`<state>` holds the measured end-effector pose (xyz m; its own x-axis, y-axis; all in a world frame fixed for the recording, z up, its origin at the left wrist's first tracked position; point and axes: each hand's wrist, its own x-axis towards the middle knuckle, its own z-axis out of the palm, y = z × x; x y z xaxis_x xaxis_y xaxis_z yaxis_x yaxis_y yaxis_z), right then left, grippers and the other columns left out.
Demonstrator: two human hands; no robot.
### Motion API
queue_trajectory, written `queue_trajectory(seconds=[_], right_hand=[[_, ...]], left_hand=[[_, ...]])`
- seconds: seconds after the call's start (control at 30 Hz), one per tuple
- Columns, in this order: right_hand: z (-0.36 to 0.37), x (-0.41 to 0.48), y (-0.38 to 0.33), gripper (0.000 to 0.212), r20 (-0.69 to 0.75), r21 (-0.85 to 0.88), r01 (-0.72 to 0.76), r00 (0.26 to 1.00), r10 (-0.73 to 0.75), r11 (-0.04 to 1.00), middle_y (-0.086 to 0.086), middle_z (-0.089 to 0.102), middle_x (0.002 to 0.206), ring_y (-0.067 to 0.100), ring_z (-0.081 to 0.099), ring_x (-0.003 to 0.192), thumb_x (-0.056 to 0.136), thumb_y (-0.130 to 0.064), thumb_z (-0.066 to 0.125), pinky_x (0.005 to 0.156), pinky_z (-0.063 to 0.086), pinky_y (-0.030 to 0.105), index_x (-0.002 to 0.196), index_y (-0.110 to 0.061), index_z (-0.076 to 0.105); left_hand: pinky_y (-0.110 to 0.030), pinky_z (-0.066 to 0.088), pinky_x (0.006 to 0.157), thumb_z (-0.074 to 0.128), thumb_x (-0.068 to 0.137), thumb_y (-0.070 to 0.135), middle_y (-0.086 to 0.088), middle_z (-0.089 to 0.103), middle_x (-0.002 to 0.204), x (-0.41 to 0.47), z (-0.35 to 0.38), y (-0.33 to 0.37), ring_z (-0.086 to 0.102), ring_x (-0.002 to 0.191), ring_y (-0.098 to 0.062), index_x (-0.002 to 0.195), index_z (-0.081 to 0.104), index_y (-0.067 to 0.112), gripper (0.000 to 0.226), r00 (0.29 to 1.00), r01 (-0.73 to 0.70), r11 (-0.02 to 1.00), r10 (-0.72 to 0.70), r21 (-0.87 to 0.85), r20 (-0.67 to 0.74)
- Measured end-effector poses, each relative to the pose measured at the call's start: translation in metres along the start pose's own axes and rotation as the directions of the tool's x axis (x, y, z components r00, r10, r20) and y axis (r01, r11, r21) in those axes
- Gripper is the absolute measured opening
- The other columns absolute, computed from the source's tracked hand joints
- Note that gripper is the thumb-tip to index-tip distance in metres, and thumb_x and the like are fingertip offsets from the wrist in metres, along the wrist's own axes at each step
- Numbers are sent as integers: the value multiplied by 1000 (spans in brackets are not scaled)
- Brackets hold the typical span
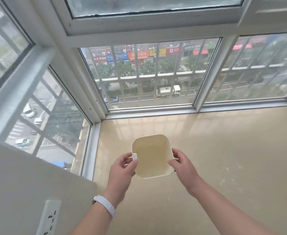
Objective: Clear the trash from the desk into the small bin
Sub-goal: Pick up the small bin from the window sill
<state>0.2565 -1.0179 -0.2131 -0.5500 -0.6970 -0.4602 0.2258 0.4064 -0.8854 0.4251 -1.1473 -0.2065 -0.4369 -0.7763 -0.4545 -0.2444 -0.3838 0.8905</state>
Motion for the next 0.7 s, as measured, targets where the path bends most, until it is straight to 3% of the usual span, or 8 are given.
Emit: queue_trajectory(seconds=[0.1, 0.33, 0.57, 0.7], right_hand=[[-9, -30, -12, 36, -13, -8, 82, 996, -83, 997, -18, 65, 115, 3, 62, 100, 91, -10, 52, 85, 46, 28, 120, -31, 57], [-16, -113, -20, 44, -120, -51, 215, 968, -220, 975, -22, 59, 123, -2, 54, 114, 79, -29, 55, 90, 45, 26, 121, -40, 53], [-37, -179, 3, 60, -327, -97, 246, 907, -264, 964, -23, 51, 135, -3, 46, 124, 72, -49, 60, 93, 46, 25, 130, -39, 48], [-52, -214, 21, 51, -434, -80, 259, 860, -267, 963, -26, 53, 130, -2, 47, 123, 77, -43, 59, 88, 45, 21, 127, -39, 50]], left_hand=[[-39, 58, 80, 67, 89, 9, -12, 69, 103, -23, 4, 13, 69, 88, -20, 112, 64, 17, 24, 998, -44, 998, 46, -52, 39], [-35, 56, 70, 64, 90, 6, -11, 74, 102, -69, 2, 24, 71, 86, -19, 114, 67, 9, 24, 975, -82, 988, 107, -130, 194], [-44, 57, 78, 64, 91, 12, -12, 73, 107, -89, 28, 11, 69, 94, -25, 111, 70, 14, 21, 909, -55, 996, 81, -76, 409], [-40, 57, 75, 64, 91, 11, -14, 73, 106, -107, 56, 6, 69, 90, -23, 110, 71, 14, 20, 861, -39, 998, 58, -47, 506]])
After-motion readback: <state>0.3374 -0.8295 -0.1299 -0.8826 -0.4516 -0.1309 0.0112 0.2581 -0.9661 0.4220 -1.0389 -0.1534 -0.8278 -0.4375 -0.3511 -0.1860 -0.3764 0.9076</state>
